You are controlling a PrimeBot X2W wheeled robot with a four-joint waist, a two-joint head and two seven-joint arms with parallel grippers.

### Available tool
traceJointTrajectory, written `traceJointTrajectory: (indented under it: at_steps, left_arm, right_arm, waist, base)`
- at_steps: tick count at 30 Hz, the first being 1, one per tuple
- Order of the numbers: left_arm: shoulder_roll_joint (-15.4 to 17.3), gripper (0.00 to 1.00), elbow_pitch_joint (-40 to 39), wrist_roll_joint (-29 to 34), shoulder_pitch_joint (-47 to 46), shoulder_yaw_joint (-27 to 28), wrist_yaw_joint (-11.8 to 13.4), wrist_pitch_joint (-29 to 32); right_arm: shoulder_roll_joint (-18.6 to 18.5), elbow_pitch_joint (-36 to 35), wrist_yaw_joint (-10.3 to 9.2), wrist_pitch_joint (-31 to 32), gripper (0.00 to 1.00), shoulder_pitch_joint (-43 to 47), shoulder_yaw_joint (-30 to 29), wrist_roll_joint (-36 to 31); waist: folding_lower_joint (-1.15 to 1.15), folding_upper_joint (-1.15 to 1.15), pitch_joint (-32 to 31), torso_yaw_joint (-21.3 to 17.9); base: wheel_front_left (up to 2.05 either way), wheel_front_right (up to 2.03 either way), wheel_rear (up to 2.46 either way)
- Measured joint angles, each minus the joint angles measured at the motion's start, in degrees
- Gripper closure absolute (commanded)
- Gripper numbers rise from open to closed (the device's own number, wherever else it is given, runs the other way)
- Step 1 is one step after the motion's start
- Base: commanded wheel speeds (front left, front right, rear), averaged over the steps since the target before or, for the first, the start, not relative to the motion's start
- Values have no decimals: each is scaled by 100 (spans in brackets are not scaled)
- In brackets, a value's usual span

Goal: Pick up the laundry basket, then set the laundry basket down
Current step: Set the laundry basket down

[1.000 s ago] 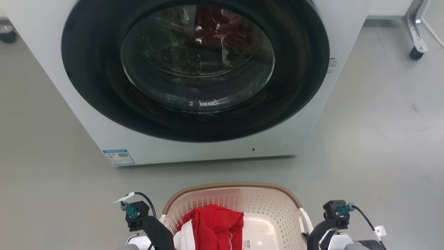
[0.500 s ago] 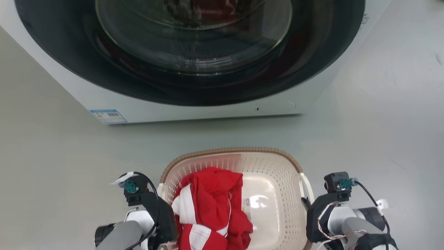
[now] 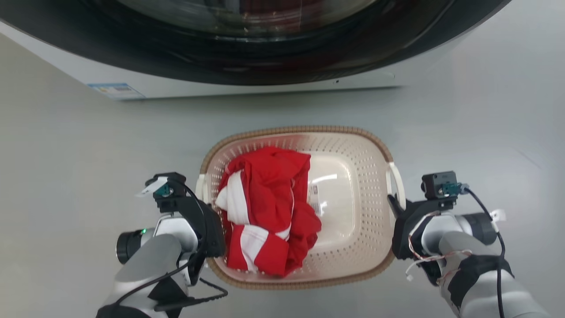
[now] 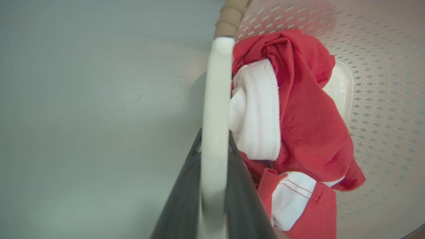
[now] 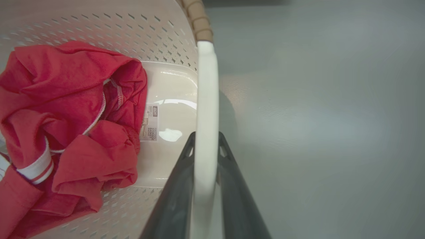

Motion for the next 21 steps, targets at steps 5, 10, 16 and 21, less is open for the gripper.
traceJointTrajectory:
  at_steps: [5,10,16,21]
  left_arm:
    - [4,100,-14,42,-326,7,-1,-174]
    - [-1,100,-30,49,-631,24,-29,-322]
    - [-11,100,23,81,-733,40,-91,-477]
    - [-16,100,118,81,-761,38,-104,-581]
  right_arm:
    - [-56,-59,-16,-125,100,-314,-34,-30]
    - [-131,-78,-41,-271,100,-614,-48,-87]
    - [-151,-26,-41,-417,100,-728,-46,-101]
    - [-152,29,-31,-568,100,-792,-46,-105]
  waist:
    - [0,0,429,10]
    - [0,0,858,24]
    - [0,0,1282,50]
    - [-2,-2,1467,78]
  base:
    - [0,0,0]
    - [0,0,0]
    - [0,0,0]
    - [0,0,0]
